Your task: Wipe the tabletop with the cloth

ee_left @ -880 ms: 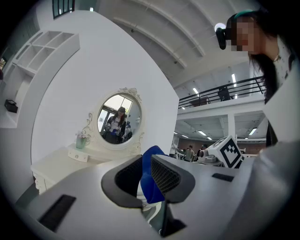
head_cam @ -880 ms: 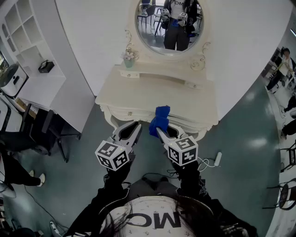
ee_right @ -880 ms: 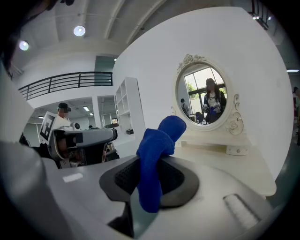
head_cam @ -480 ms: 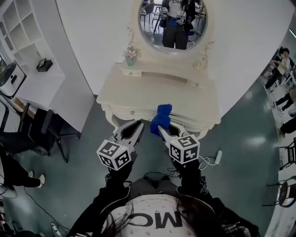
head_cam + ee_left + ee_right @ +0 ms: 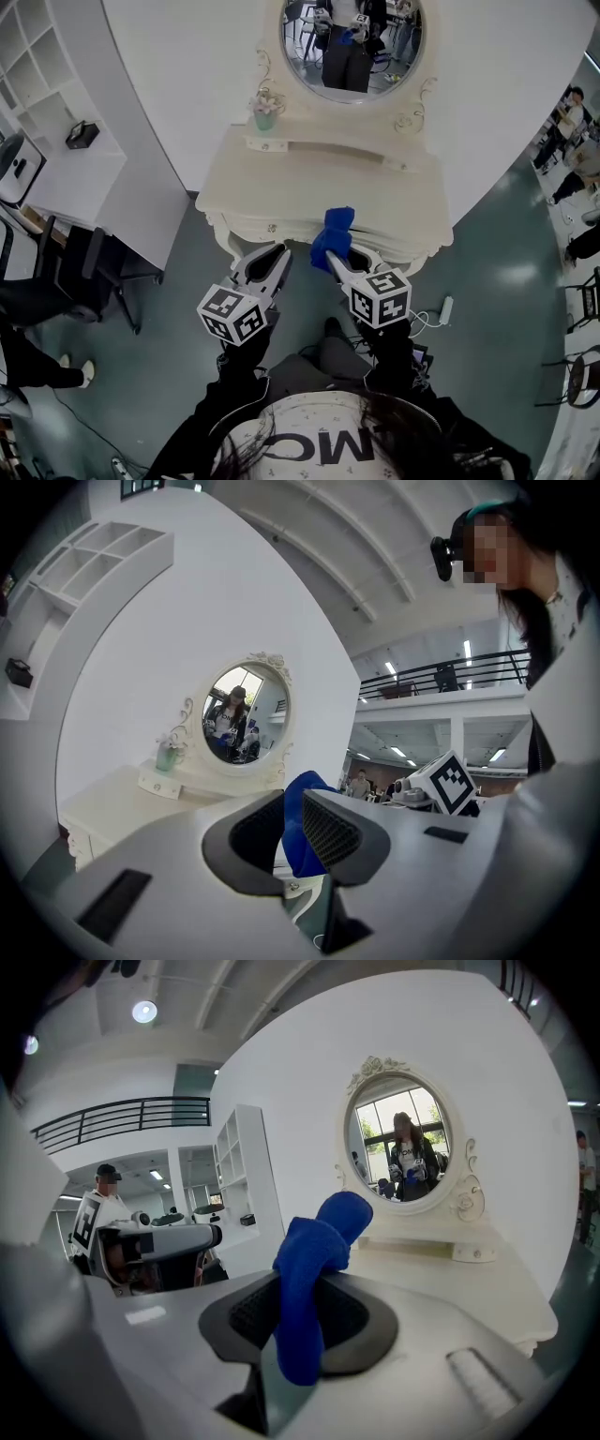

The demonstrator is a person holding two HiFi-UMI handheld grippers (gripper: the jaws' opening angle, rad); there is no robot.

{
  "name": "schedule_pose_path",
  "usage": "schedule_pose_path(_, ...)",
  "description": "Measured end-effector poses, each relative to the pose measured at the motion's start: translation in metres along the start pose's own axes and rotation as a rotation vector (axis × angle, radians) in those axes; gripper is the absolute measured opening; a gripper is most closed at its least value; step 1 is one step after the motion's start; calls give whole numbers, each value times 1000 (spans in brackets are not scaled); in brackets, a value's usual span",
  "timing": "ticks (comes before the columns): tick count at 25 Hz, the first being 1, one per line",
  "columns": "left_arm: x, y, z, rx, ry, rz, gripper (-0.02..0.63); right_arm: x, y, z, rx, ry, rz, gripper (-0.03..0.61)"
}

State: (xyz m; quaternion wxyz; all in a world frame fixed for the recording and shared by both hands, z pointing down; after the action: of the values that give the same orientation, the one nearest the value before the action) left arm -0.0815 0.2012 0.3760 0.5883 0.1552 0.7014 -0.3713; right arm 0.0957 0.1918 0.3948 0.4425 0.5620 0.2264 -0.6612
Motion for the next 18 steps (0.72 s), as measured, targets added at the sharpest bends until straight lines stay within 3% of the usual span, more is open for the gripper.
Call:
schedule_pose_path(9,7,-38,24,36,6,2,46,18,31,55,30,6,1,103)
schedule_pose_path(18,22,-102,103,109,16,4,46,48,103,141,89,-20,-10,103)
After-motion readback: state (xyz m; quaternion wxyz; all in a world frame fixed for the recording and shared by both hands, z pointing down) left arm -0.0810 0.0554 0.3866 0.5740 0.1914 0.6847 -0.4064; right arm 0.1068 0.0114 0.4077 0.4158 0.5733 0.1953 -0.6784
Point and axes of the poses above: the fingertips, and each gripper's own axes: z forward along the fingers, y to its right, x out of its top, the point moved 6 cm from there along -z, backward along the fingers, and after that the axes turned 4 degrees about y, right-handed, at the moved point
